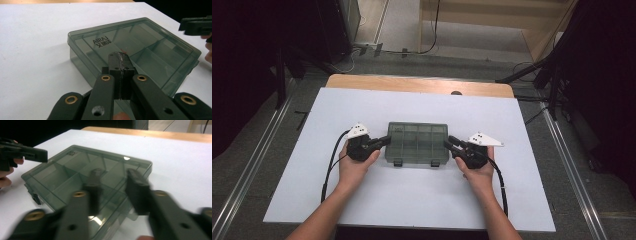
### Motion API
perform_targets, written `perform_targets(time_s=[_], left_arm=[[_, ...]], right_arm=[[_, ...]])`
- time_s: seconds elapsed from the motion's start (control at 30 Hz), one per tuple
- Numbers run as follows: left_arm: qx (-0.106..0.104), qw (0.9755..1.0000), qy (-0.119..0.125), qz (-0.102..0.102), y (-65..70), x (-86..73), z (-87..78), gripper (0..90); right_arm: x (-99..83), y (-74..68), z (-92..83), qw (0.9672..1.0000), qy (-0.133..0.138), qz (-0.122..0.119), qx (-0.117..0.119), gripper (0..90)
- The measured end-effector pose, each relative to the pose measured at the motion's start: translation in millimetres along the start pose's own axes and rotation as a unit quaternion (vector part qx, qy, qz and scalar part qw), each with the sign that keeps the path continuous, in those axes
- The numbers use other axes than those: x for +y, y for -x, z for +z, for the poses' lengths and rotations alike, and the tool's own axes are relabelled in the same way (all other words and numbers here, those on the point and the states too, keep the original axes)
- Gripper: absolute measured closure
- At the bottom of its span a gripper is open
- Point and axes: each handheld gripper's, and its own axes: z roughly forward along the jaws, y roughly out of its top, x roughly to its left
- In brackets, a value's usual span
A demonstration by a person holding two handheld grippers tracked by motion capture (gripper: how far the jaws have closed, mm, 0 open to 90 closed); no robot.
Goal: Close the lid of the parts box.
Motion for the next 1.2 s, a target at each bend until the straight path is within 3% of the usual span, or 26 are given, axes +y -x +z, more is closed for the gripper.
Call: perform_targets(time_s=[0.17, 0.23, 0.33, 0.7, 0.97, 1.2], left_arm=[[-0.001, 1.0, 0.0, 0.001, 0.0, 0.0, 0.0, 90.0], [-0.001, 1.0, 0.0, 0.001, -0.1, -0.1, -0.1, 90.0], [-0.003, 1.0, 0.001, 0.004, -0.1, -0.1, -0.5, 90.0], [-0.005, 0.9998, 0.011, 0.014, 2.5, 2.0, -5.5, 88.7], [-0.01, 0.9997, 0.017, 0.018, 6.3, 1.0, -10.5, 62.9], [-0.006, 0.9995, 0.013, 0.029, 8.1, -2.3, -14.6, 34.6]], right_arm=[[-0.7, 5.9, -8.5, 0.9998, 0.011, 0.008, -0.015, 27.8], [-2.3, 7.2, -12.1, 0.9998, 0.012, 0.005, -0.017, 11.3], [-4.3, 9.0, -17.0, 0.9998, 0.011, 0.001, -0.014, 0.0], [-13.9, 15.6, -30.5, 0.9994, 0.015, 0.01, -0.031, 0.0], [-17.1, 17.5, -39.3, 0.9992, 0.015, 0.013, -0.035, 0.0], [-19.8, 19.9, -46.0, 0.999, 0.016, 0.013, -0.04, 0.0]])
